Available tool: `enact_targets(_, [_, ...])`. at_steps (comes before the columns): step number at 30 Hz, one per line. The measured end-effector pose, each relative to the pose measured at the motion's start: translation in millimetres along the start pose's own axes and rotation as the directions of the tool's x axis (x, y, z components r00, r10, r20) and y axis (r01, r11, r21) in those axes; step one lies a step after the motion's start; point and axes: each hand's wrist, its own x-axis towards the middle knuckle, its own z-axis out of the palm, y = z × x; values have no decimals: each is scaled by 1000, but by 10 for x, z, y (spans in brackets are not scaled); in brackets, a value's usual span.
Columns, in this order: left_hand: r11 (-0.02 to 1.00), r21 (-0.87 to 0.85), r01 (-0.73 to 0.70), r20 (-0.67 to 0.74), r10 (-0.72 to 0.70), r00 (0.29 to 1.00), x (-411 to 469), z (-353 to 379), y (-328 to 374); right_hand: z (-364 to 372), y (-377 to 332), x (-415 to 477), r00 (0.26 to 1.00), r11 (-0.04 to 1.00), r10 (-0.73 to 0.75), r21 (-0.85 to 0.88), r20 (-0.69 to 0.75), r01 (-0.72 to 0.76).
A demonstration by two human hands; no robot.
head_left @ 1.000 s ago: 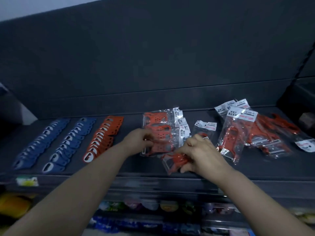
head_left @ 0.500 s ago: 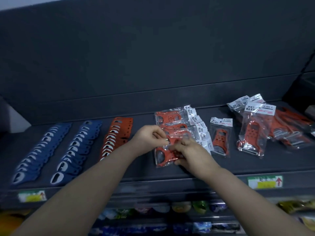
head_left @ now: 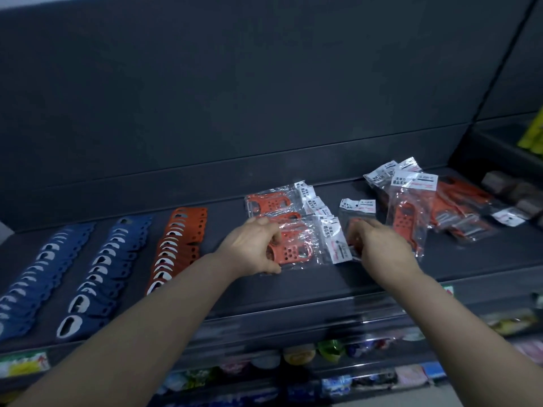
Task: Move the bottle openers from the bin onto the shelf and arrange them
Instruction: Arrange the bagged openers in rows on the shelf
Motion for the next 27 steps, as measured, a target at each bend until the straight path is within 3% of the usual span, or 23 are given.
enact_targets(2, [999,39,24,-58,-22,998,66,-14,109,-7,63,-36,998,998,1,-60,70,3])
enact_targets(5, [999,-46,-15,-159,7,987,196,-53,418,-48,186,-65,996,993,-6,-116,88,16])
enact_targets(11, [991,-89,-96,-106,86,991,489,54,1114,-132,458,-5,991,997,-40,-61,128,48])
enact_targets(15, [999,-12,48,-139,-49,989,751,78,1437,-241,607,10,992,993,-117,9,40,117])
enact_targets(18, [983,39,178,-35,-177,984,919,79,1630,-322,760,71,975,973,-215,-99,-52,209])
enact_targets(22, [960,-25,278,87,-275,958,1090,155,1863,-310,1016,181,972,963,-208,-149,108,223])
enact_targets(27, [863,-191,467,124,-451,884,1241,186,2049,-296,1221,215,964,966,-236,-76,126,247])
